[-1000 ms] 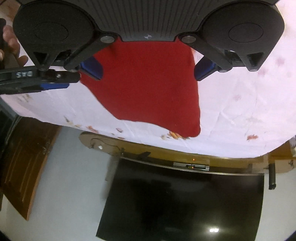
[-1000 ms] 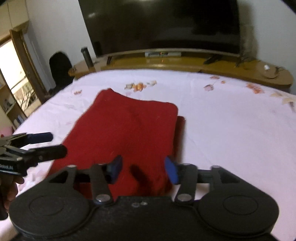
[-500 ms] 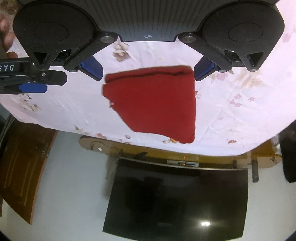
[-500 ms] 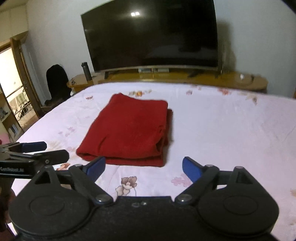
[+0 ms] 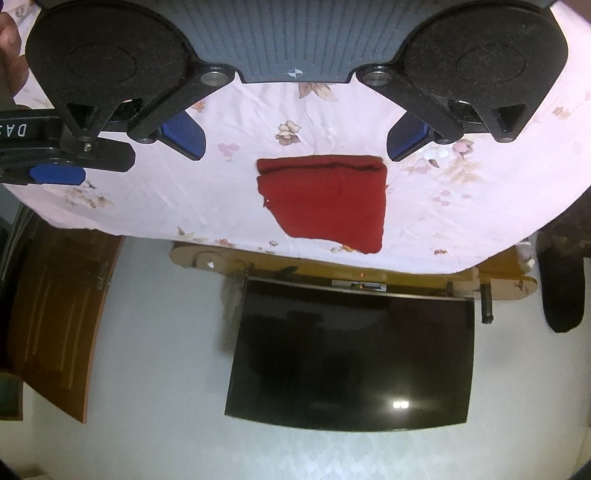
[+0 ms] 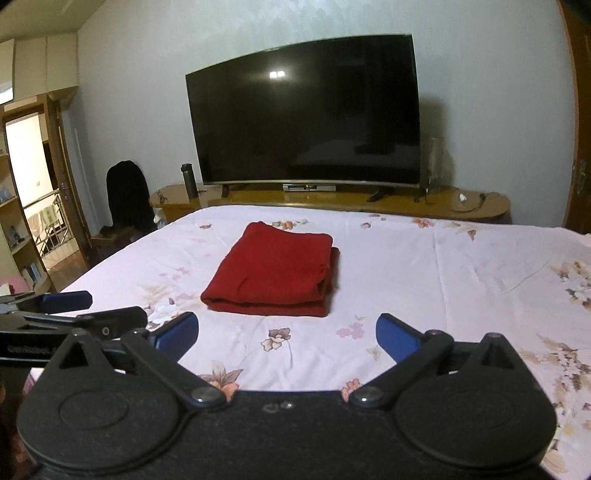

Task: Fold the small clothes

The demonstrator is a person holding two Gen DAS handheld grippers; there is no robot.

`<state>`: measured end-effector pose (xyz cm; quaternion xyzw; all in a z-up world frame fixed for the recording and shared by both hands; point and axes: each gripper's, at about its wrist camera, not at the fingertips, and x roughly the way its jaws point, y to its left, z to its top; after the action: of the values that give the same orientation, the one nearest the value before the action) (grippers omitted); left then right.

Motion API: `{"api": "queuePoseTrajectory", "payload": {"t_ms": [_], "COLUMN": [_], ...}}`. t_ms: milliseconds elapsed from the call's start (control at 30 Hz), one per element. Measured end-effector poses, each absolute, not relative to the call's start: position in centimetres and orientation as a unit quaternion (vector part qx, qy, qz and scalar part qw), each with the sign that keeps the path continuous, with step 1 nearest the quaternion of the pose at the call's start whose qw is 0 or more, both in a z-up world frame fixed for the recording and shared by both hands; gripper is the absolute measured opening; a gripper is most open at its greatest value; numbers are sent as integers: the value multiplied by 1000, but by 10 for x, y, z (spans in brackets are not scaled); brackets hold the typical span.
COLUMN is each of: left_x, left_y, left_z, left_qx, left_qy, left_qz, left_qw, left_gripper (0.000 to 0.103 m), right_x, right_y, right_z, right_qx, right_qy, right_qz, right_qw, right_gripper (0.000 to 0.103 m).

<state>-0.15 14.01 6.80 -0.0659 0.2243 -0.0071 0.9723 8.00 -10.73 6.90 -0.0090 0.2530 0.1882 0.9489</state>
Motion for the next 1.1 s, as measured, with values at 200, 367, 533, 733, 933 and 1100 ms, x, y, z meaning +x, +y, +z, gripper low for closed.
{"api": "queuePoseTrajectory", "payload": {"t_ms": [200,367,533,733,933,1100], "left_x": [-28,-37,-42,-45,-43,-42], "left_y": [137,129,123,121,118,113], "left_z": [76,81,82,80,80,80], "left_qx": [-68,-65,-61,-64,-63,-60], "left_qy": [207,194,190,190,189,188], "left_qz": [-9,-16,-20,-20,-23,-21], "left_qw": [976,979,980,979,980,980], "left_gripper": [103,103,103,103,103,103], "right_x": [54,38,33,28,28,28], "right_y": [-115,-115,-116,-117,-118,-121], "right_z": [77,82,84,82,82,82], "right_qx": [-10,-15,-15,-17,-17,-15], "right_qy": [237,225,220,221,220,217], "right_qz": [177,176,174,174,172,170], "right_qw": [955,958,960,959,960,961], "right_gripper": [102,102,102,102,102,102]}}
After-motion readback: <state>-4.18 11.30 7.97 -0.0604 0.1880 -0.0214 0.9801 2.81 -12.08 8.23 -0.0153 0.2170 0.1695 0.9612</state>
